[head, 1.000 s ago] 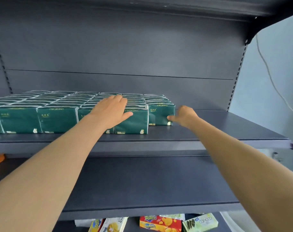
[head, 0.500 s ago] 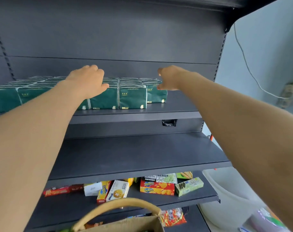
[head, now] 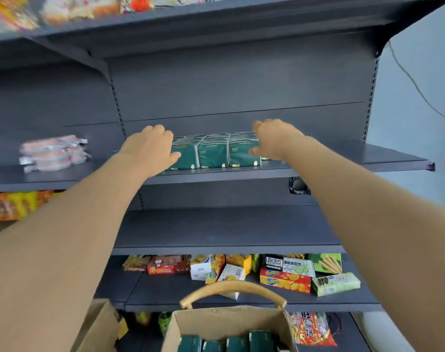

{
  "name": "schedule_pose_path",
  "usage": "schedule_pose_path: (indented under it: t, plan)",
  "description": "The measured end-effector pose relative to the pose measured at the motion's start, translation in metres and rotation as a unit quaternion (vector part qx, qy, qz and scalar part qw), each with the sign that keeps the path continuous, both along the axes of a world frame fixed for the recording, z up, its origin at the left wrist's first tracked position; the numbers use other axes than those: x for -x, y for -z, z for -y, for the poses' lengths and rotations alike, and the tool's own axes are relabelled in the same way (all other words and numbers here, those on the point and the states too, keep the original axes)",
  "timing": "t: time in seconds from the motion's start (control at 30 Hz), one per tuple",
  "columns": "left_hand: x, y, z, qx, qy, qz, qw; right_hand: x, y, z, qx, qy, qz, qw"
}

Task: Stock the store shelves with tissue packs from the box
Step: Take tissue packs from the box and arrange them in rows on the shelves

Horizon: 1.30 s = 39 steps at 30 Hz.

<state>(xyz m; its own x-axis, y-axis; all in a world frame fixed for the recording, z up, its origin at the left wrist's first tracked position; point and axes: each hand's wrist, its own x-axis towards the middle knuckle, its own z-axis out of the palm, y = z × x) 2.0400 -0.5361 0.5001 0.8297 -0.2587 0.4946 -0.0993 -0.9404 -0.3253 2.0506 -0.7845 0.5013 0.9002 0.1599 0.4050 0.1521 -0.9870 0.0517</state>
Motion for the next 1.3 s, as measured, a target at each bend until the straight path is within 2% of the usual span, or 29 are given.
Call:
schedule_pose_path:
  t: [0.3,0.57,0.7,0.93,1.13,1.3]
  plan:
    - [0.037,0.104,-0.019,0.041,-0.008,-0.129,0.991,0.027,0.11,-0.02,-0.019,-0.014,-0.134,0.991]
    - [-0.018,0.246,-0.039,0.063,0.006,-0.277,0.959,-0.021,0.248,-0.041,0.014,0.014,-0.27,0.963]
    - [-0.064,0.313,-0.059,0.061,0.019,-0.352,0.934,-0.053,0.318,-0.052,0.038,0.047,-0.362,0.93]
    - [-0.121,0.426,-0.077,0.071,0.06,-0.46,0.883,-0.077,0.435,-0.059,-0.026,0.127,-0.472,0.872]
    - [-0.123,0.513,-0.07,0.026,0.067,-0.546,0.835,-0.059,0.523,-0.065,-0.073,0.171,-0.544,0.818]
    - [-0.113,0.576,-0.063,0.041,0.077,-0.605,0.792,-0.04,0.578,-0.062,-0.107,0.206,-0.577,0.783]
